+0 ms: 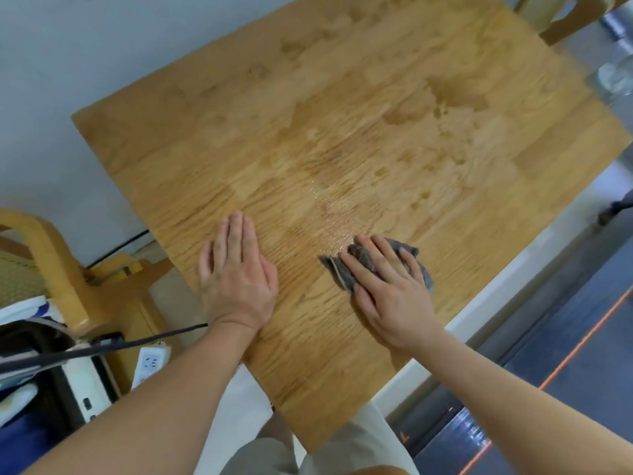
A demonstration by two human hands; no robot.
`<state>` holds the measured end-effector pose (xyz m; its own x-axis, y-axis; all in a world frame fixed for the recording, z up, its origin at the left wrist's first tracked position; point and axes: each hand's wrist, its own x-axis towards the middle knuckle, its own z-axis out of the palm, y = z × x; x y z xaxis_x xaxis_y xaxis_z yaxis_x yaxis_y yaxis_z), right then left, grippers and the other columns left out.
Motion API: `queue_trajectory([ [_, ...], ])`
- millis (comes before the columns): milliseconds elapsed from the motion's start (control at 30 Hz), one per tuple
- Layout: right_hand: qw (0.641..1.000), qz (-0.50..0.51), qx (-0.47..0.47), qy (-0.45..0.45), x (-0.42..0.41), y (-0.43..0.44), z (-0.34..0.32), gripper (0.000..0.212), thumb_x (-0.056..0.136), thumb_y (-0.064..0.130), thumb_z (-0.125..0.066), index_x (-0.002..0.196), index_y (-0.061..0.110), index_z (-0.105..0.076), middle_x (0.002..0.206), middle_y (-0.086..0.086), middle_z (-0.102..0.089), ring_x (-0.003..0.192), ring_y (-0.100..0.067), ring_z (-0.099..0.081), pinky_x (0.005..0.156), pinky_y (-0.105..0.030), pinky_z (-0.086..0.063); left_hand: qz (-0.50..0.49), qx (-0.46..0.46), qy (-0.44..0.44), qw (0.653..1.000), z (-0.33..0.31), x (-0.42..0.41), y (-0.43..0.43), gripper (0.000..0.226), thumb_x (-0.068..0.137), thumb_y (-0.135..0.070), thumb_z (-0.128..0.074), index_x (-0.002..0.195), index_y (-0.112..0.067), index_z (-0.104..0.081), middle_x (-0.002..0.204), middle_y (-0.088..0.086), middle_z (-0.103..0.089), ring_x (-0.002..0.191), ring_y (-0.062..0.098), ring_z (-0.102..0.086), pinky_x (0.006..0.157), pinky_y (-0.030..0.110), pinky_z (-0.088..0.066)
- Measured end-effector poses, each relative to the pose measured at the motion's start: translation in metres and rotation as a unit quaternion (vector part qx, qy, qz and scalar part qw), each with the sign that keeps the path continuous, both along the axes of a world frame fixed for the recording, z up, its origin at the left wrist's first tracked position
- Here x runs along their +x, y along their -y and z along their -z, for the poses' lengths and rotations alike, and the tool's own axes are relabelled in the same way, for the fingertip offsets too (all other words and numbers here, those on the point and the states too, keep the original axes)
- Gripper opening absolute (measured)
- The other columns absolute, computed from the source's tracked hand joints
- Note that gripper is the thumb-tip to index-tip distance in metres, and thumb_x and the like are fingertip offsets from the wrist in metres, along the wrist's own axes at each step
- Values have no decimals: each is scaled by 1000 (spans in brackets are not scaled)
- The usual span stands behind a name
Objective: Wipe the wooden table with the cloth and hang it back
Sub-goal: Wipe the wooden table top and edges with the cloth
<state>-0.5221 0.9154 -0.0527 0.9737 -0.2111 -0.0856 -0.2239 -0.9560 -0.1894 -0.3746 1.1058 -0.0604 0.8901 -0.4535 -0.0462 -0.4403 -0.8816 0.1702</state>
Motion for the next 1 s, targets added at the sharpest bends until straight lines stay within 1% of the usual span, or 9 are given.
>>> queue_trajectory([
  [167, 1000, -24, 10, 17, 141, 1, 4, 49, 98, 43, -32, 147, 37, -38, 159, 3, -29, 148, -20, -21, 117, -50, -17, 4, 4, 6, 1000, 1, -1, 0, 58, 92, -30, -32, 147, -10, -32, 154, 6, -30, 144, 21, -24, 114, 45, -21],
  [300, 999, -39, 18, 12, 213, -2, 0, 53, 99, 38, -29, 152, 38, -21, 162, 0, -21, 149, -23, -17, 117, -52, -17, -10, 12, 6, 1000, -3, 3, 1, 59, 92, -31, -31, 146, -10, -33, 154, 4, -30, 143, 19, -25, 115, 42, -21],
  [400, 992, -126, 18, 7, 169, 7, 0, 56, 100, 33, -31, 154, 37, -14, 163, 1, -14, 150, -22, -13, 117, -51, -17, -2, 22, 6, 1000, -4, -1, 2, 59, 91, -31, -32, 145, -9, -35, 154, 5, -32, 142, 21, -28, 114, 42, -23],
  [534, 956, -292, 3, -15, 50, 37, 1, 57, 94, 34, -46, 150, 35, -33, 161, 0, -23, 148, -22, -21, 115, -49, -24, -15, 21, 9, 1000, -6, 2, 4, 58, 90, -30, -36, 143, -9, -39, 152, 5, -35, 140, 21, -33, 112, 43, -27],
  [600, 917, -399, -20, -11, 40, 63, 3, 54, 94, 37, -47, 148, 35, -38, 158, 0, -30, 145, -22, -29, 116, -47, -23, -17, 19, 13, 1000, -6, 1, 3, 57, 90, -29, -37, 143, -9, -40, 151, 5, -37, 139, 22, -34, 112, 44, -27],
  [667, 890, -456, -10, -8, 74, 76, 5, 50, 96, 37, -46, 146, 35, -40, 156, 1, -34, 145, -20, -30, 116, -46, -25, -17, 14, 19, 1000, -5, 2, 3, 57, 90, -28, -38, 143, -9, -40, 151, 5, -37, 139, 21, -34, 112, 43, -27],
  [734, 904, -426, 12, 5, 131, 71, 5, 48, 98, 37, -43, 146, 34, -42, 156, 1, -35, 145, -20, -29, 115, -47, -27, -19, 8, 17, 1000, -5, 3, 3, 57, 89, -28, -39, 143, -9, -40, 152, 4, -36, 139, 21, -34, 113, 44, -26],
  [867, 963, -267, 15, 2, 254, 30, 4, 51, 98, 39, -31, 149, 36, -32, 159, 1, -29, 148, -21, -20, 117, -49, -17, -23, 6, 9, 1000, -4, 3, 4, 58, 90, -31, -38, 144, -12, -39, 152, 3, -35, 141, 19, -31, 114, 45, -25],
  [1000, 985, -174, 9, 0, 289, -9, 6, 54, 98, 38, -28, 152, 38, -21, 162, -5, -17, 149, -27, -12, 116, -55, -11, -24, 3, 3, 1000, -4, 4, 2, 57, 90, -31, -38, 144, -13, -38, 153, 3, -34, 141, 19, -30, 114, 45, -24],
])
